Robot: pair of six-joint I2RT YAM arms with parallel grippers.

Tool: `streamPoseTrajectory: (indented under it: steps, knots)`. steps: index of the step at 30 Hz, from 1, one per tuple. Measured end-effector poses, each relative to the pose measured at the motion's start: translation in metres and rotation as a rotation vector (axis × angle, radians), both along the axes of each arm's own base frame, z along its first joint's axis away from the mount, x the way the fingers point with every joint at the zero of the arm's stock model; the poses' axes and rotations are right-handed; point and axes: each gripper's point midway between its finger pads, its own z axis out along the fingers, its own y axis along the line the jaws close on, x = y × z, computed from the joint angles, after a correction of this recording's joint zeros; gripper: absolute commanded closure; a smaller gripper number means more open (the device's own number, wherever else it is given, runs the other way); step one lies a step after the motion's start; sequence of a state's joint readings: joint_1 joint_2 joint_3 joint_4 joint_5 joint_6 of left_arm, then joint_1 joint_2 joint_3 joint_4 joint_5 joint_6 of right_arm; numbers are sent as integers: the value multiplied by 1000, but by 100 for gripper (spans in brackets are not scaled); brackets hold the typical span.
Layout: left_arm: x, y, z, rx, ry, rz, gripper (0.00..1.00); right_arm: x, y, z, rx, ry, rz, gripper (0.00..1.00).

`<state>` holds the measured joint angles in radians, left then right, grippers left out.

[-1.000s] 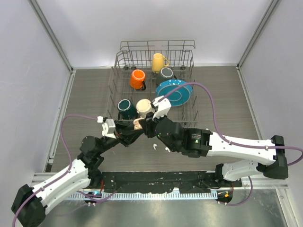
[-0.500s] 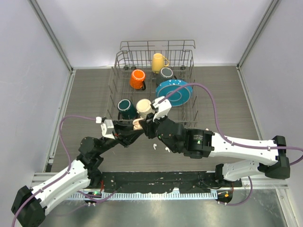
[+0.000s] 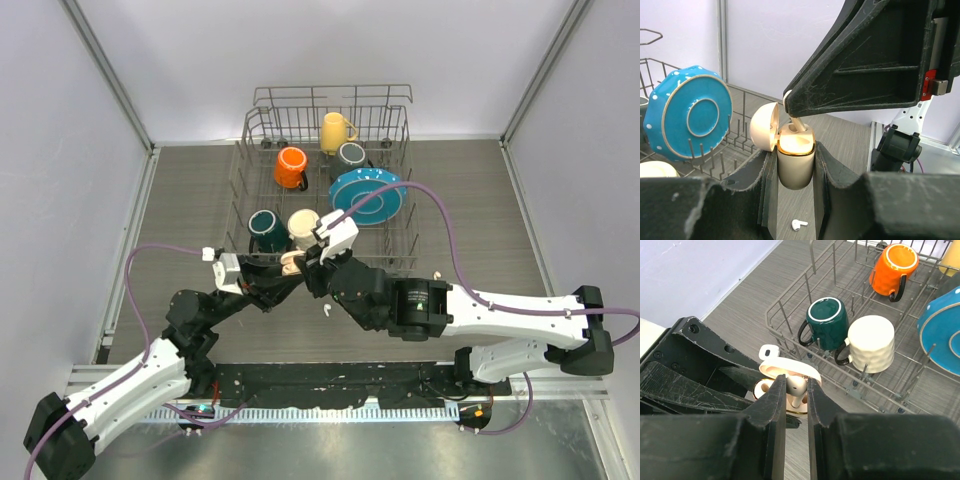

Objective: Insert the wireless bluetooth earbuds into the charging case
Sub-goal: Place the earbud in the charging case.

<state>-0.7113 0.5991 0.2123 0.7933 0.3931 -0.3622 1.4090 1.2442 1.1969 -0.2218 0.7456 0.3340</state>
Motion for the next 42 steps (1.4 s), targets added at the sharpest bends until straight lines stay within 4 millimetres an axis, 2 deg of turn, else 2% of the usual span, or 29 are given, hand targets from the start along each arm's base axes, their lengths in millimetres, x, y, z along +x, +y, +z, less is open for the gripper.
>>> streamPoseTrajectory:
  steps: [15,24,30,37,42]
  knots:
    - [0,0,1,-2,-3,1,100,3,-3,3,-19,-41,-20,99]
    - [3,-3,-2,4,4,1,100,4,0,-4,-37,-38,-23,99]
    - [4,-3,-5,10,10,0,100,7,-4,-7,-31,-60,-46,99]
    - [2,-3,-2,3,1,-2,100,11,-15,-1,-43,-99,-84,99]
    - [1,-3,2,-6,-16,-11,100,12,-17,-7,-73,-107,-83,99]
